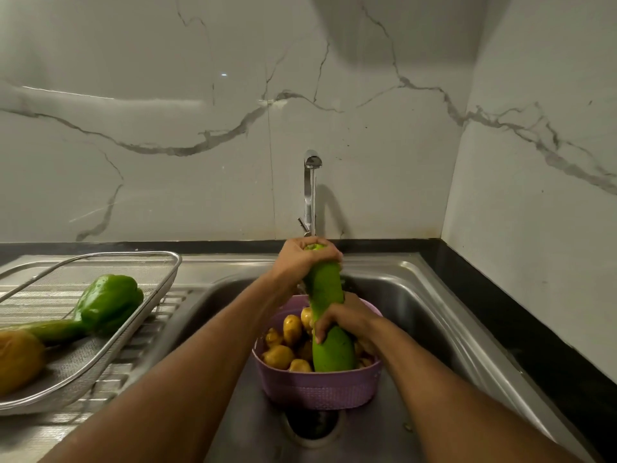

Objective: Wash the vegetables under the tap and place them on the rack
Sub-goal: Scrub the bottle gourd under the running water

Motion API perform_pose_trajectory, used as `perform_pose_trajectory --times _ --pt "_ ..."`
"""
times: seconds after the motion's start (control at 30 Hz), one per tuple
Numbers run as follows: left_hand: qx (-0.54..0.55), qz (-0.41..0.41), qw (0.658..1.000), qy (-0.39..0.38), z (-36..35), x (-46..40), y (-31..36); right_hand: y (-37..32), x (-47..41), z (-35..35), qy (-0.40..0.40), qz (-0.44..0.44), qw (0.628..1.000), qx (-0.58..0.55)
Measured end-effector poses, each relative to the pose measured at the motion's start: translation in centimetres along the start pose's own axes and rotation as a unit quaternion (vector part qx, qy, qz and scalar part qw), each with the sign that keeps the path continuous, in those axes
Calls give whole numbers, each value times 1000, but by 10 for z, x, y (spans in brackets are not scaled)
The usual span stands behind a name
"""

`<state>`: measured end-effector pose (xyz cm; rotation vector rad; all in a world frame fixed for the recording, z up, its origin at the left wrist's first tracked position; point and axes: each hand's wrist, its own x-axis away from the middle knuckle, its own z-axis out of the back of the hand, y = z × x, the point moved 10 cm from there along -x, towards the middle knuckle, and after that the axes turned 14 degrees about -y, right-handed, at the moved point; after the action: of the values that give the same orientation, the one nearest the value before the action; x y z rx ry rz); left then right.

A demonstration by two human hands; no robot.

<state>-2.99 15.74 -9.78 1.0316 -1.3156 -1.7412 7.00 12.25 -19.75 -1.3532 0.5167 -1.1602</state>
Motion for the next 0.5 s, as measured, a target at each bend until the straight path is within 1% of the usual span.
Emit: perform_pose_trajectory --times 0.07,0.1,0.13,0.2,0.27,0.3,0.33,0.43,0.5 --pt "105 22 994 -35 -4 0 -12 -2 1 -1 6 -5 1000 3" --pt "156 19 987 -32 -6 1 -15 -4 2 1 25 -5 1000 2" --pt "204 10 979 -14 -6 1 -18 -6 3 3 47 -5 999 -2" --pt "254 0 965 67 1 0 -25 -10 2 5 79 -8 997 -15" --pt "259 4 956 141 8 1 -30 -6 2 5 104 -23 994 -31" --pt "253 5 954 159 9 1 -30 -2 1 5 115 -28 992 -44" --pt "236 7 957 169 9 0 -30 2 0 5 123 -30 990 -58" --pt "121 -7 972 200 8 2 -18 6 1 9 153 -10 985 -79" --pt "99 -27 974 203 5 4 -12 5 0 11 154 4 985 -79"
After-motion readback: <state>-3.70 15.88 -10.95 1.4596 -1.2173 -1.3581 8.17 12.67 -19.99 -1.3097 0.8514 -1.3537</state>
